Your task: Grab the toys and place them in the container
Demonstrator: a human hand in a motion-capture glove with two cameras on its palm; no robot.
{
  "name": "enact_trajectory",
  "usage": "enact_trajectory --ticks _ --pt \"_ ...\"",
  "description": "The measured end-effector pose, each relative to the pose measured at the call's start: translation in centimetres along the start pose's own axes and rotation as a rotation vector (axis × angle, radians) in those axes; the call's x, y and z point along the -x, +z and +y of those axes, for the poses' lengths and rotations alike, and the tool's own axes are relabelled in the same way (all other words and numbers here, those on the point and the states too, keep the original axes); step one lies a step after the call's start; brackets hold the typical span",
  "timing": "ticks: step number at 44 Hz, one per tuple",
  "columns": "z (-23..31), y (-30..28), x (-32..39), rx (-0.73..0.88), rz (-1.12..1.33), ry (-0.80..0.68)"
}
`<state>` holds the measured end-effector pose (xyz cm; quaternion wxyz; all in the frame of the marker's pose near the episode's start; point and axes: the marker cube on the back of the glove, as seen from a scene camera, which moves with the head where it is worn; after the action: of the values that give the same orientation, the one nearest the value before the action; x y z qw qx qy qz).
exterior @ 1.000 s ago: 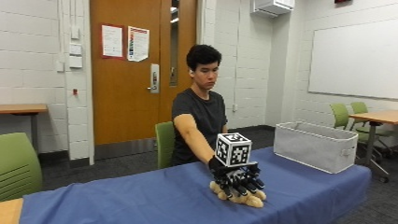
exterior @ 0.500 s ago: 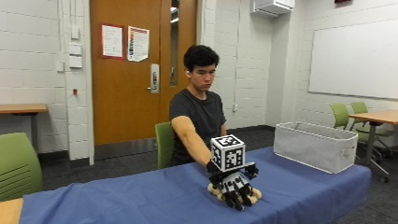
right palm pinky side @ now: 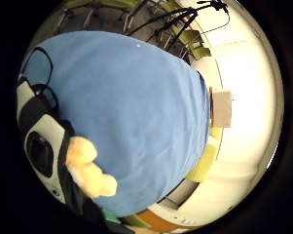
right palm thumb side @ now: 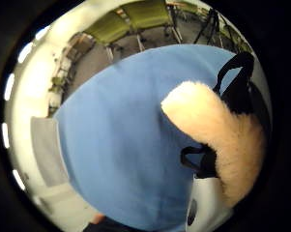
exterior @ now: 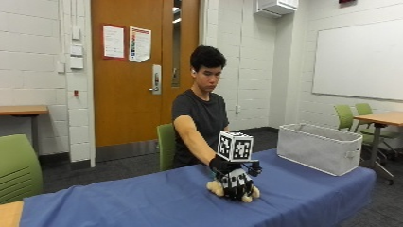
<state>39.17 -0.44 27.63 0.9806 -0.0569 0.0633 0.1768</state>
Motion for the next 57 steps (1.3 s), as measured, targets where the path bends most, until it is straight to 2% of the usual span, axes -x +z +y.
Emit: enact_trajectory --ticks 17,33,41,50,52,55,56,57 --pt "2.3 -1.8 -0.8 0.156 -0.162 -0.023" --pt "2.2 -15.3 4.2 0.045 -0.183 -0.113" --pt "2.5 -22.9 11.3 -0.08 -0.16 -0.229" --pt "5.0 -30.7 22.8 -0.201 -0.177 -0.376" --pt "6.3 -32.0 25.8 -0.221 -0.192 -0.468" --pt "9.0 -33.9 30.3 -0.225 -0.277 -0.749" --pt "9.6 -34.3 31.7 -0.223 -0.291 -0.79" --pt "9.8 -34.6 33.0 -0.224 -0.281 -0.767"
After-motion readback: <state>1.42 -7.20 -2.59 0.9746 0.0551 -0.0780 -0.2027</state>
